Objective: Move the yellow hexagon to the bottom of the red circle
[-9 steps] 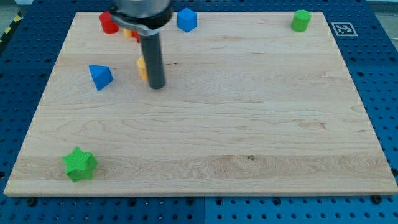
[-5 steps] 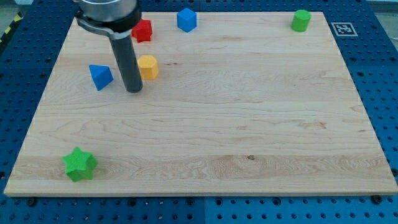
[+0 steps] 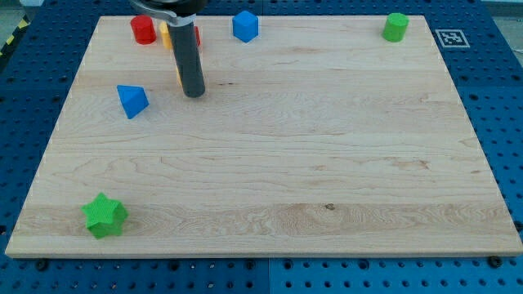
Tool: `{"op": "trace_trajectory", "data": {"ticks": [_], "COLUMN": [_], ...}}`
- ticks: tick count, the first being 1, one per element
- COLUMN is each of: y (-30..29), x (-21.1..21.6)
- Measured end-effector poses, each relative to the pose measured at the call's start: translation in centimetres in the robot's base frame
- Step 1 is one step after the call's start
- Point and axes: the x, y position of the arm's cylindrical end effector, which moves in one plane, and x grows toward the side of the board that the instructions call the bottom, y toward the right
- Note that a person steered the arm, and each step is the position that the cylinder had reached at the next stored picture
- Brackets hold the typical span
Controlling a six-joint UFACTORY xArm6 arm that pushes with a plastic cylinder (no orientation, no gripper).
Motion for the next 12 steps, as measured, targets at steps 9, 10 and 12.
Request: {"op": "trace_trajectory", "data": {"ticks": [9,10,12], "y": [-6.6,-6.9,-4.4], "x": [-7.7,-7.3,-6.8]}}
